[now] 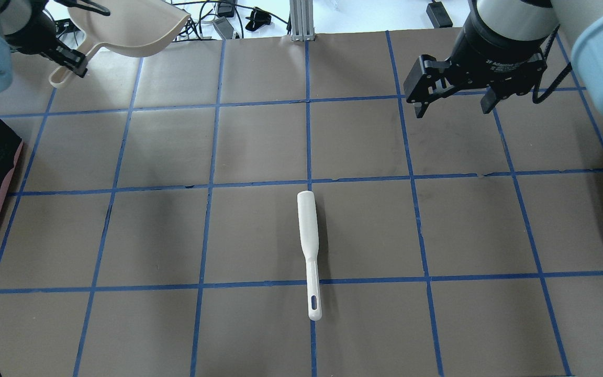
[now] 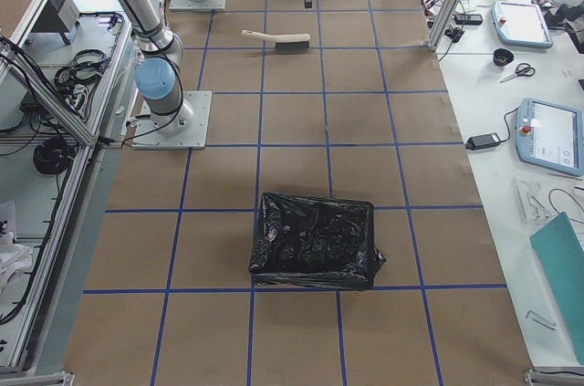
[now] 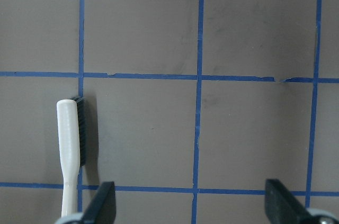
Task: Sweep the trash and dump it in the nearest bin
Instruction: 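Raise the right gripper away while the left gripper brings the empty dustpan back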
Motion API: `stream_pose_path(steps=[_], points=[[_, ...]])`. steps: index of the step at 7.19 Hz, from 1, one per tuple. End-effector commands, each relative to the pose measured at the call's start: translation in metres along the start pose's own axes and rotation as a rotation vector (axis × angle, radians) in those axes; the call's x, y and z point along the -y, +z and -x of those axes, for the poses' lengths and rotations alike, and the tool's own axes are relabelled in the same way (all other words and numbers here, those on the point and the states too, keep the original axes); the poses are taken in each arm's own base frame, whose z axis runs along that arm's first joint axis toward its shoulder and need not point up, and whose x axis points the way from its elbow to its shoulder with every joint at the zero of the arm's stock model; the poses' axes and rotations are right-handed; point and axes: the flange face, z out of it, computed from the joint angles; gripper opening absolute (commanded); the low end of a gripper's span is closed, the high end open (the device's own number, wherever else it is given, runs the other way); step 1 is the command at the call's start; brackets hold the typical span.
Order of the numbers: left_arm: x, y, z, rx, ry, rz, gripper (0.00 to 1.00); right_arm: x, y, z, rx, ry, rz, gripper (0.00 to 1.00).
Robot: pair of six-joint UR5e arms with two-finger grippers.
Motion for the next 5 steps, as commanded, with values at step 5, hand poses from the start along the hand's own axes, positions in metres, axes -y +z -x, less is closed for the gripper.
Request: stream_pose_path(steps=[5], points=[[0.043,0.035,-0.267,-0.156,-0.012,0.236,0.0,-0.001,0.0,0.0,0.0,-0.001,0.007,1.0]])
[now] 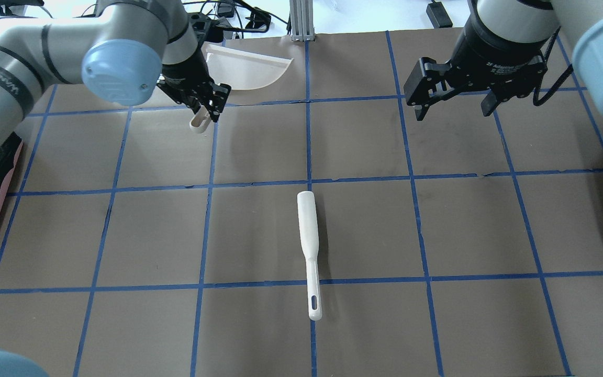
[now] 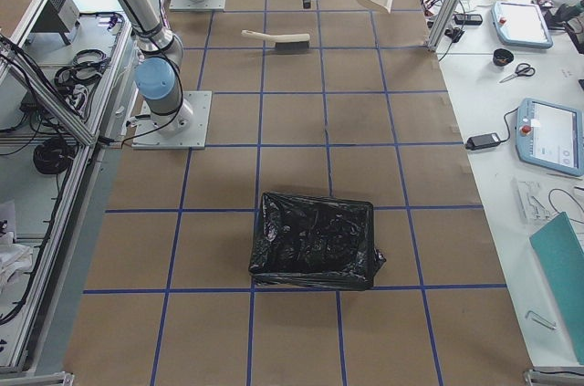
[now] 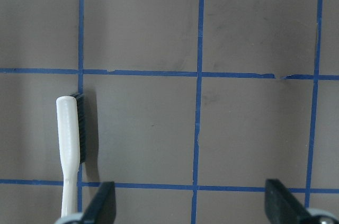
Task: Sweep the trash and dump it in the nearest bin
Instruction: 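Lower the dustpan onto the table beside the brush with the left gripper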
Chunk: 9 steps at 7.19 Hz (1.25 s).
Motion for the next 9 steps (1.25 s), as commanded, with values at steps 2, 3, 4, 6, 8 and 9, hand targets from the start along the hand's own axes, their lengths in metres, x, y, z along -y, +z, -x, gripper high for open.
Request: stream_pose_path(steps=[2,3,4,6,8,9], points=[[0.007,0.032,-0.082,-0.006,0.013,0.05,0.0,0.0,0.0,0.0,0.0,0.0,0.0,1.0],[0.008,0.041,-0.09,-0.005,-0.005,0.064,0.0,0.0,0.0,0.0,0.0,0.002,0.0,1.0],[0.01,0.05,-0.102,-0.002,-0.077,0.062,0.0,0.0,0.0,0.0,0.0,0.002,0.002,1.0],[0.008,0.071,-0.141,0.003,-0.102,0.051,0.0,0.0,0.001,0.0,0.0,0.0,0.003,1.0],[0.003,0.08,-0.15,0.003,-0.09,0.052,0.0,0.0,0.001,0.0,0.0,0.002,0.003,1.0],[0.002,0.085,-0.15,0.004,-0.093,0.061,0.0,0.0,0.0,0.0,0.0,0.0,0.002,1.0]])
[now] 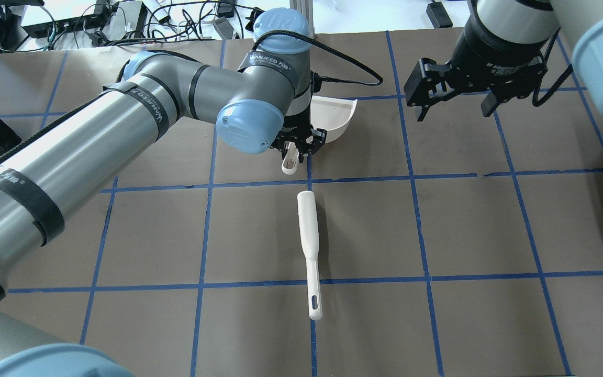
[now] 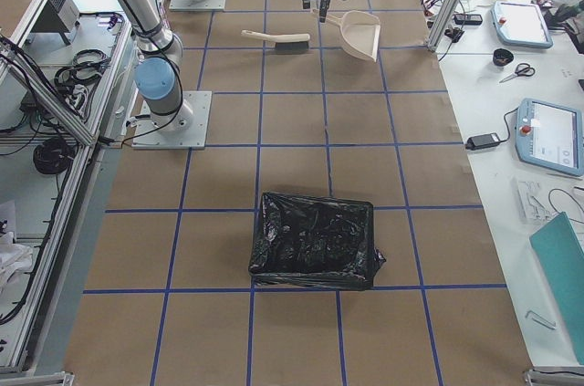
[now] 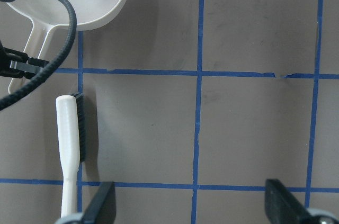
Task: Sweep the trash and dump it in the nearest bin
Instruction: 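Lower the dustpan onto the table beside the brush with the left gripper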
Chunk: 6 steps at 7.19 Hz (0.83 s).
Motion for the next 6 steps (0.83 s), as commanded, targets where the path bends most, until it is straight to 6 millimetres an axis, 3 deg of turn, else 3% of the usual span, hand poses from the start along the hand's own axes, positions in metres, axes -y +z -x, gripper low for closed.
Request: stream_pose_path(steps=[1,3,6], points=[[-0.002,0.012,-0.002,0.004,-0.005,0.015,0.0,0.0,0.0,0.002,0.015,-0.001,0.001,1.0],[-0.001,0.024,-0.004,0.004,-0.008,0.033,0.0,0.0,0.0,0.002,0.017,-0.001,0.001,1.0],[-0.001,0.023,-0.01,-0.01,-0.073,0.027,0.0,0.0,0.0,0.002,0.015,0.001,0.001,1.0]])
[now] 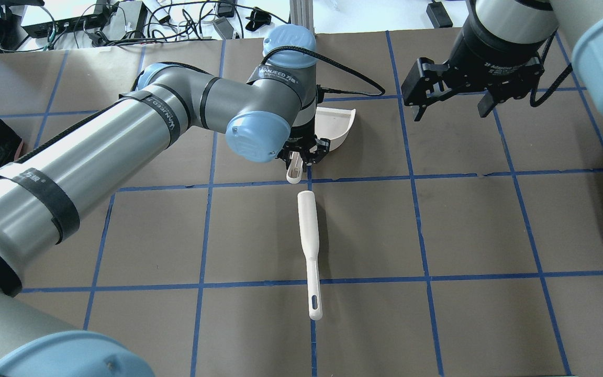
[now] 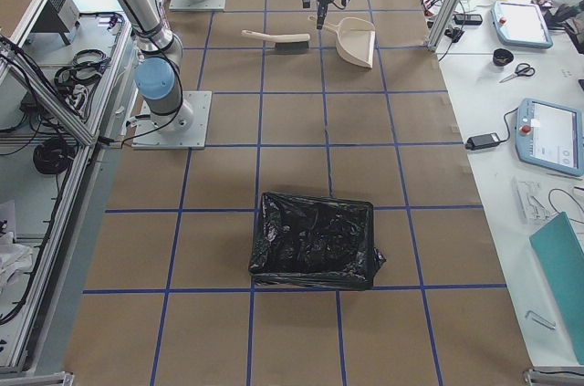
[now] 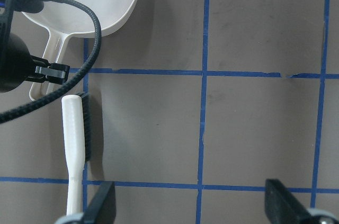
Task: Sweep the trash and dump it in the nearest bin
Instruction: 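Lower the dustpan onto the table beside the brush with the left gripper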
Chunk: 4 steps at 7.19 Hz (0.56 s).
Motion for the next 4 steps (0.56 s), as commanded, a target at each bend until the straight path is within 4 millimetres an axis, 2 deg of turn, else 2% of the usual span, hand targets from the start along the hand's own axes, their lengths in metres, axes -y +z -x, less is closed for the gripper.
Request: stream_pose_path(steps=[1,4], points=[[-0.0002,0.0009,-0.0031,-0.016,-0.04,0.002,0.0,0.0,0.0,-0.0001,-0.001,0.001,0.0,1.0],[-0.002,0.0014,-0.0071,-0.019,-0.036,0.001,0.0,-0.0002,0.0002,-0.0001,-0.001,-0.001,0.002,1.0]])
